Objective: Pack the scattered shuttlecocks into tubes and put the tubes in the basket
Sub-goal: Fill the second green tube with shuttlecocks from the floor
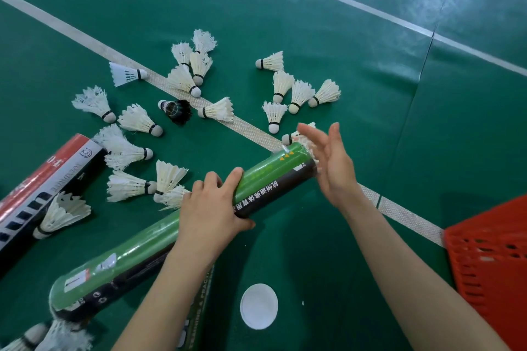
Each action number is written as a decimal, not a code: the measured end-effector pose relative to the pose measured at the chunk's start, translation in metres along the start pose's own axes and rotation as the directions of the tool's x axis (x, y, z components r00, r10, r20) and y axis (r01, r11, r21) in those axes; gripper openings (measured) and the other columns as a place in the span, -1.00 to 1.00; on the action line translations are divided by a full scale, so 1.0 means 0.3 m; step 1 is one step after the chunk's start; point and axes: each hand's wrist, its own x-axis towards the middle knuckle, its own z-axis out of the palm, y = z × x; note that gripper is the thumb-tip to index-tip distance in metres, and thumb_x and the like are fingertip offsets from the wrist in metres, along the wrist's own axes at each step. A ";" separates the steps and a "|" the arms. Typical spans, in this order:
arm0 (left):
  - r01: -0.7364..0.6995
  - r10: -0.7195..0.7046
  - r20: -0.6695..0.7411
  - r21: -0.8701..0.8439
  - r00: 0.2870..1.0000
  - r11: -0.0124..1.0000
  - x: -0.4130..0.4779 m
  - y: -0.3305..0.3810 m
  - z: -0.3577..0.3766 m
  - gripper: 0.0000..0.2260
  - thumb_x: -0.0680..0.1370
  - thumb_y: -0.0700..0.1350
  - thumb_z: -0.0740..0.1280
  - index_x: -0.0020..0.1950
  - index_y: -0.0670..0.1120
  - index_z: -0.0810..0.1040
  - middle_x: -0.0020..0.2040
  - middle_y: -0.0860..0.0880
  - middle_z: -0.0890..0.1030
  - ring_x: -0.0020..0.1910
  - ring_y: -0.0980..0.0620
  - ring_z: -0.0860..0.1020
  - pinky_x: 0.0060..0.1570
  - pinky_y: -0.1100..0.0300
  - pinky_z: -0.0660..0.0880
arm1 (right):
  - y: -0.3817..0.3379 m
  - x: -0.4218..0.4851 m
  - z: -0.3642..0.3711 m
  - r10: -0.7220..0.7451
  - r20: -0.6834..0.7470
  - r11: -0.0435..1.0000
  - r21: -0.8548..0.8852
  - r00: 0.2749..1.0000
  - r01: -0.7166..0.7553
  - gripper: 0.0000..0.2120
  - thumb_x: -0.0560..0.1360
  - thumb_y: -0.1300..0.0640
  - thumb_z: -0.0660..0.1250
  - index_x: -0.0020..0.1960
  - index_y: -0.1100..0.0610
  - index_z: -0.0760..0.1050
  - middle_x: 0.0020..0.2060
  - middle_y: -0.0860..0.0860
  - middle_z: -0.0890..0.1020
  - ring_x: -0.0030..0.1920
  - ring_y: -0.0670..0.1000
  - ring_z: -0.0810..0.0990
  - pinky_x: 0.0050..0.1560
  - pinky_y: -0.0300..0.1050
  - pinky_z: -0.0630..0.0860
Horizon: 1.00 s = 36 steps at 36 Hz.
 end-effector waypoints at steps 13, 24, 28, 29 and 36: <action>0.100 -0.098 0.070 -0.033 0.993 0.994 -0.004 -0.002 0.011 -0.10 0.31 0.30 0.44 0.51 0.13 0.05 0.22 -0.06 0.35 0.20 -0.10 0.38 0.17 0.06 0.37 | 0.085 0.194 -0.032 0.029 -0.260 0.831 -0.530 0.965 -0.168 -0.77 0.52 0.10 0.32 0.15 0.11 0.60 0.13 -0.01 0.62 0.17 -0.01 0.53 0.24 -0.11 0.42; 0.103 -0.101 0.076 -0.022 0.992 0.994 0.002 -0.029 0.005 -0.09 0.31 0.30 0.44 0.51 0.15 0.03 0.21 -0.06 0.35 0.20 -0.09 0.37 0.16 0.05 0.38 | 0.024 0.034 -0.055 -0.217 -0.232 0.976 -0.083 0.948 0.203 -0.66 0.46 0.28 0.35 0.17 0.00 0.46 -0.14 0.07 0.52 -0.13 0.02 0.48 0.02 -0.06 0.48; 0.078 -0.073 0.080 -0.054 0.994 0.996 0.004 -0.014 -0.003 -0.09 0.30 0.30 0.45 0.51 0.17 0.04 0.20 -0.04 0.35 0.19 -0.07 0.37 0.15 0.06 0.38 | 0.002 0.007 -0.040 -0.215 -0.089 0.975 -0.076 0.973 0.208 -0.65 0.43 0.34 0.29 0.15 0.03 0.52 -0.20 0.01 0.51 -0.17 -0.01 0.46 -0.03 -0.12 0.46; 0.065 -0.060 0.077 -0.065 0.995 0.996 0.004 -0.010 -0.005 -0.09 0.30 0.30 0.46 0.51 0.17 0.04 0.19 -0.03 0.35 0.18 -0.06 0.38 0.14 0.07 0.38 | -0.002 0.002 -0.029 -0.214 -0.075 0.975 -0.080 0.974 0.208 -0.65 0.45 0.36 0.28 0.15 0.05 0.53 -0.19 0.00 0.50 -0.18 -0.06 0.46 -0.05 -0.19 0.46; 0.015 -0.010 0.039 -0.150 0.999 0.989 0.000 -0.016 -0.024 -0.09 0.28 0.29 0.47 0.50 0.20 0.08 0.09 0.03 0.34 0.14 -0.02 0.38 0.09 0.10 0.37 | -0.006 0.013 -0.026 -0.174 0.004 0.983 -0.059 0.985 0.174 -0.58 0.48 -0.30 0.18 0.15 -0.08 0.57 0.12 -0.08 0.54 0.26 0.01 0.43 0.44 0.11 0.23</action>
